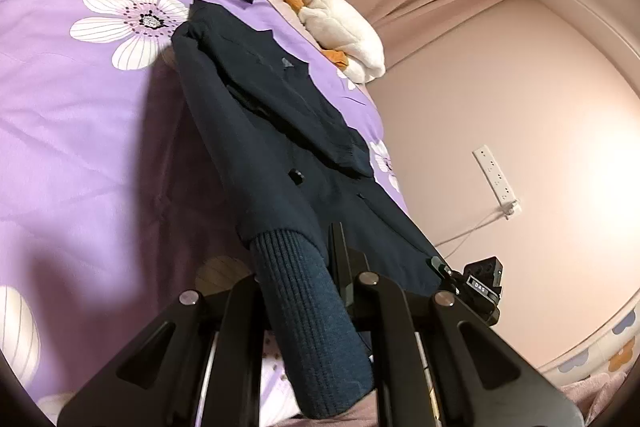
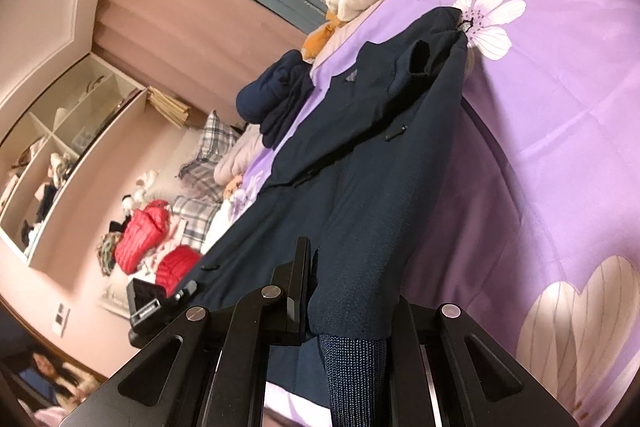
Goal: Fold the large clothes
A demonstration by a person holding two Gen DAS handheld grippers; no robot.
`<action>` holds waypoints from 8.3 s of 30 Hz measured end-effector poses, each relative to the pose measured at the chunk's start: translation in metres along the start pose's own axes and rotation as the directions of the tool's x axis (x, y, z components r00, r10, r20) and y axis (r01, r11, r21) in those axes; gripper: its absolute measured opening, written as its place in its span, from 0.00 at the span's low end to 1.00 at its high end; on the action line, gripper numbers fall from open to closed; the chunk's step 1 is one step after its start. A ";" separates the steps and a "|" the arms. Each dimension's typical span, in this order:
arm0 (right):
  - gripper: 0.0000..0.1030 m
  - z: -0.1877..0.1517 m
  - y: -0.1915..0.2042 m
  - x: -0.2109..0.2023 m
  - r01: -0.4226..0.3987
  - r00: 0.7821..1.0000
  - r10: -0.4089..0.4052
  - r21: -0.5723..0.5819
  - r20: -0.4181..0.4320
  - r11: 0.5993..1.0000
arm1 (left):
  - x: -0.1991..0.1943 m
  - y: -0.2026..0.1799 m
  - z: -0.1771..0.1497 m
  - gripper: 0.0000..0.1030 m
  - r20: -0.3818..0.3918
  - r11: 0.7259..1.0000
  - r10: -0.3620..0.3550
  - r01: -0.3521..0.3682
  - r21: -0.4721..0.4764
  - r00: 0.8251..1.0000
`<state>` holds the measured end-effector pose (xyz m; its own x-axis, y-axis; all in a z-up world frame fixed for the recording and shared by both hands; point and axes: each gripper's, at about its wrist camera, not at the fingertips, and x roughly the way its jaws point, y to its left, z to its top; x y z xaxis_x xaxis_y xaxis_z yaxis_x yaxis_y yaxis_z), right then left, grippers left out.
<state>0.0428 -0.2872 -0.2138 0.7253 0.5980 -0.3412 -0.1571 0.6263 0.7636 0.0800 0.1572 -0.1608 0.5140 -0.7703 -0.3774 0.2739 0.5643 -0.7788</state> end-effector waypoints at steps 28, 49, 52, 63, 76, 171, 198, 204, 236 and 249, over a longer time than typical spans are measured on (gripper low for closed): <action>0.13 -0.004 0.066 -0.070 -0.162 0.984 0.176 -0.250 0.036 0.955 | -0.087 -0.082 -0.046 0.09 0.069 0.979 -0.167 0.157 0.133 0.983; 0.13 -0.002 0.089 -0.099 -0.232 0.949 0.292 -0.364 0.120 0.902 | -0.124 -0.123 -0.043 0.10 0.129 0.942 -0.269 0.232 0.244 0.955; 0.13 0.004 0.077 -0.094 -0.227 0.951 0.280 -0.323 0.129 0.919 | -0.117 -0.117 -0.033 0.10 0.132 0.949 -0.259 0.227 0.219 0.957; 0.13 0.044 0.065 -0.061 -0.168 0.966 0.212 -0.261 0.149 0.951 | -0.077 -0.088 0.027 0.11 0.168 0.976 -0.180 0.154 0.155 0.969; 0.13 0.117 0.015 0.012 -0.051 0.984 0.058 -0.048 0.169 0.998 | 0.022 -0.006 0.137 0.11 0.129 0.994 -0.030 0.044 -0.101 0.991; 0.61 -0.010 0.017 0.035 0.495 0.839 -0.544 -0.446 0.022 0.746 | 0.103 0.027 -0.010 0.62 -0.066 0.785 0.570 -0.519 0.339 0.819; 0.61 -0.027 -0.013 -0.013 0.571 0.805 -0.592 -0.296 0.021 0.766 | 0.051 0.023 -0.035 0.62 -0.066 0.822 0.537 -0.503 0.268 0.841; 0.61 -0.024 -0.010 -0.028 0.583 0.806 -0.589 -0.250 0.059 0.773 | 0.013 0.035 -0.036 0.71 -0.031 0.847 0.520 -0.511 0.147 0.853; 0.61 -0.030 -0.009 -0.012 0.600 0.781 -0.624 -0.299 0.020 0.741 | -0.019 0.063 -0.022 0.77 0.022 0.882 0.464 -0.460 -0.100 0.885; 0.61 -0.035 0.051 0.049 0.437 0.882 -0.470 -0.454 0.045 0.777 | 0.082 -0.003 0.001 0.77 0.000 0.866 0.461 -0.450 0.217 0.887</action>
<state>0.0469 -0.2083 -0.2114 0.7435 0.2105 -0.6347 -0.1093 0.9747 0.1952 0.1219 0.0931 -0.1891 0.5827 -0.4235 -0.6936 0.1822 0.8999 -0.3963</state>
